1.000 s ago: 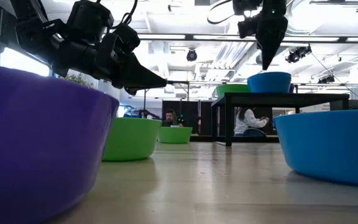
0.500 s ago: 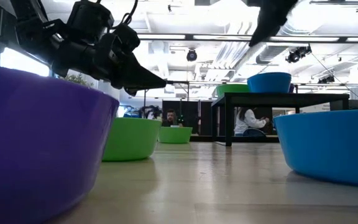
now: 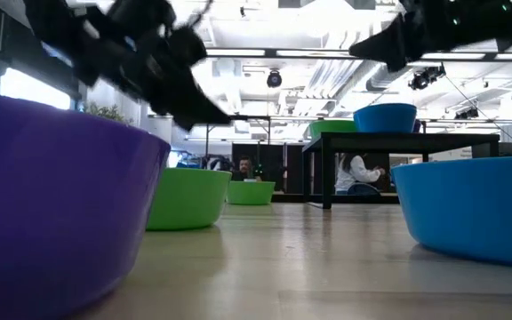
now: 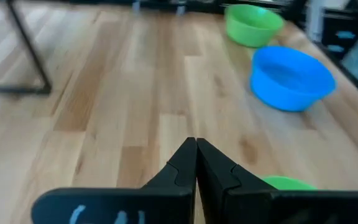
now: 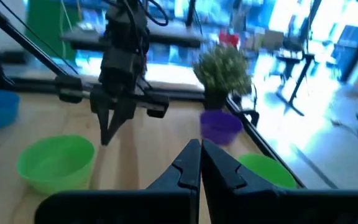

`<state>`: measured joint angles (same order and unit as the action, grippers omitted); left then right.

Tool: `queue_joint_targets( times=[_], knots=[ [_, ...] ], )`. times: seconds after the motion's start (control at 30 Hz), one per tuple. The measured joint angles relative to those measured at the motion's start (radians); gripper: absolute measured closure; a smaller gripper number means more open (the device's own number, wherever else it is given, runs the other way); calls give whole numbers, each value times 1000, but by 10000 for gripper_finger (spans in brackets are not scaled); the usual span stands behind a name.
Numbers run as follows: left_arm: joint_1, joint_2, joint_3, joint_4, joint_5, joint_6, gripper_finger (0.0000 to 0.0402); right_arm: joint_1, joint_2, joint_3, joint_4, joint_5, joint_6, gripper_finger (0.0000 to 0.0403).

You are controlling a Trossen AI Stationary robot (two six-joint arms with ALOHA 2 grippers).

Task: Pick & Place Mini bowls
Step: Stack the green bowl on the other green bowl on the shelf

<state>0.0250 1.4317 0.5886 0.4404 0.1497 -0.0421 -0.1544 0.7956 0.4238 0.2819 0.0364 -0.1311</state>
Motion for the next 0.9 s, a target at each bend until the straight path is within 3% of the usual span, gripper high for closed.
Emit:
queue_joint_targets(
  times=[0.1,0.27,0.53,0.67,0.9],
  knots=[
    [-44,-86,36,-153,-34,41,401,32,2,-95,163,1,1,402],
    [-117,-217,106,-449,-99,32,401,86,-8,-177,274,29,0,401],
    [-223,-249,204,-831,-200,-196,397,170,-6,-218,307,107,-2,402],
    [-276,-201,229,-911,-212,-294,362,207,-5,-218,316,124,-7,401],
    [-388,-115,244,-914,-214,-303,272,242,-6,-218,320,126,-32,401]
  ],
)
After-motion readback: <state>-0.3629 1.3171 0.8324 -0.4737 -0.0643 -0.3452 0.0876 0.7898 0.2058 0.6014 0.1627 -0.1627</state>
